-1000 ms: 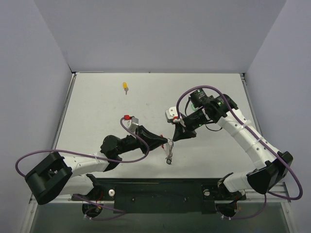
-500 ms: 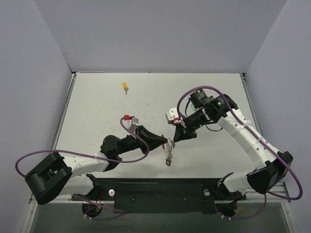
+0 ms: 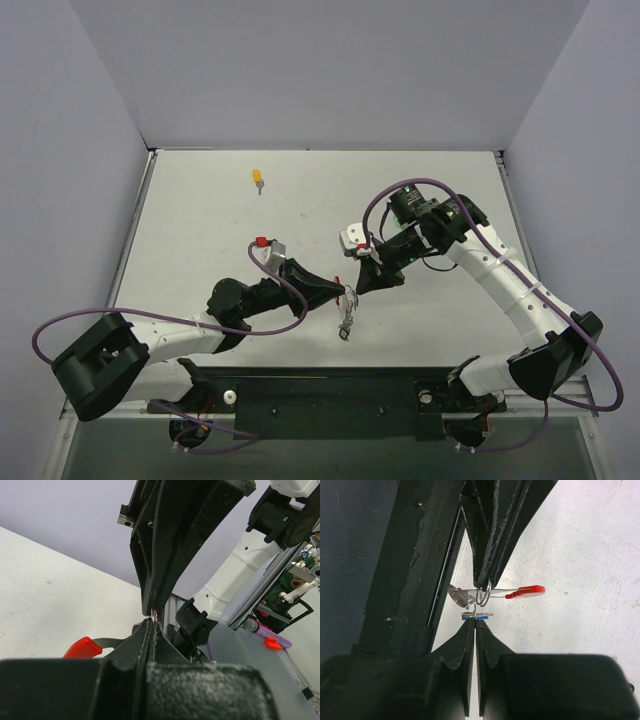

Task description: Put the keys on the keyring

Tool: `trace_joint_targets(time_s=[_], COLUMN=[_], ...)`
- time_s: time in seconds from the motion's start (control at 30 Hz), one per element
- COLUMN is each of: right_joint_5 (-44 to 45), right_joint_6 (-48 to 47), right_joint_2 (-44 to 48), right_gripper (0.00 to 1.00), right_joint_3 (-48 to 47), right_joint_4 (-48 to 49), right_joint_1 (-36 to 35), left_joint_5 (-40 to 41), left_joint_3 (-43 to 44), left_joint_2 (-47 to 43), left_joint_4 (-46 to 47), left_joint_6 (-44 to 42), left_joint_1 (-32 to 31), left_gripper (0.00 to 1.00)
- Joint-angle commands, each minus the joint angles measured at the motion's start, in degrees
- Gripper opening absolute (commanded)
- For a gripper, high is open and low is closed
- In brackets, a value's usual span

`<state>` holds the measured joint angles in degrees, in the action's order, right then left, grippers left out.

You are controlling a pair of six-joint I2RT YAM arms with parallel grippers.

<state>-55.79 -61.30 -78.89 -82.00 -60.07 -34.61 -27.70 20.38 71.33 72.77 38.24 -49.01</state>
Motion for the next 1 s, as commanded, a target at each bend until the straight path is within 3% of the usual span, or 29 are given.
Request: trace_joint_targets(time_s=[0.0, 0.97], right_joint_5=[-0.3, -1.3], right_joint_6=[2.8, 4.5], right_joint_2=[0.1, -0.1], right_gripper=[0.0, 0.0], right_joint_3=[-0.6, -0.1], right_joint_4=[1.4, 2.3], right_joint_1=[-0.4, -0.9], left_joint_5=[-1.0, 2.6], left_joint_3=[1.7, -0.2], left_joint_2=[0.2, -1.5], left_joint_4=[7.6, 8.8], left_joint_6=[0.4, -1.2], left_joint_1=[0.2, 0.1], left_gripper=[0.0, 0.0])
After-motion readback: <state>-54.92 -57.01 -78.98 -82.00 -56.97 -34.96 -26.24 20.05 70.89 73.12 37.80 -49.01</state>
